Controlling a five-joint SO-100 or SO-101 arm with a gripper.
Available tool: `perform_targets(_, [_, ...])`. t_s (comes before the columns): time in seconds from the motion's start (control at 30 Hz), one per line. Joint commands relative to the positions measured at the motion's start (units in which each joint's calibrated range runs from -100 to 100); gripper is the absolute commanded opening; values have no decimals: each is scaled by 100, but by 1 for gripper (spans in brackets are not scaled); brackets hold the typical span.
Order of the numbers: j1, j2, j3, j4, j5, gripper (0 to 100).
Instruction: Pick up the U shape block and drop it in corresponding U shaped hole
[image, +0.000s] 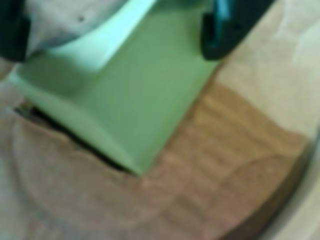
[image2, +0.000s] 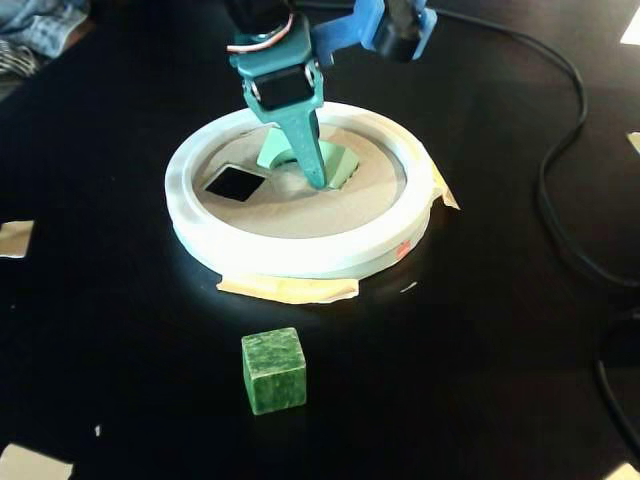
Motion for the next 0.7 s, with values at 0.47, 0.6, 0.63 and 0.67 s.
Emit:
perform_targets(0.47, [246, 195, -149, -369, 122, 58])
perform_targets(0.6, [446, 186, -149, -369, 249, 58])
perform_targets(0.63, [446, 186, -149, -369, 254, 58])
perform_targets(0.67, [446, 195, -149, -369, 254, 58])
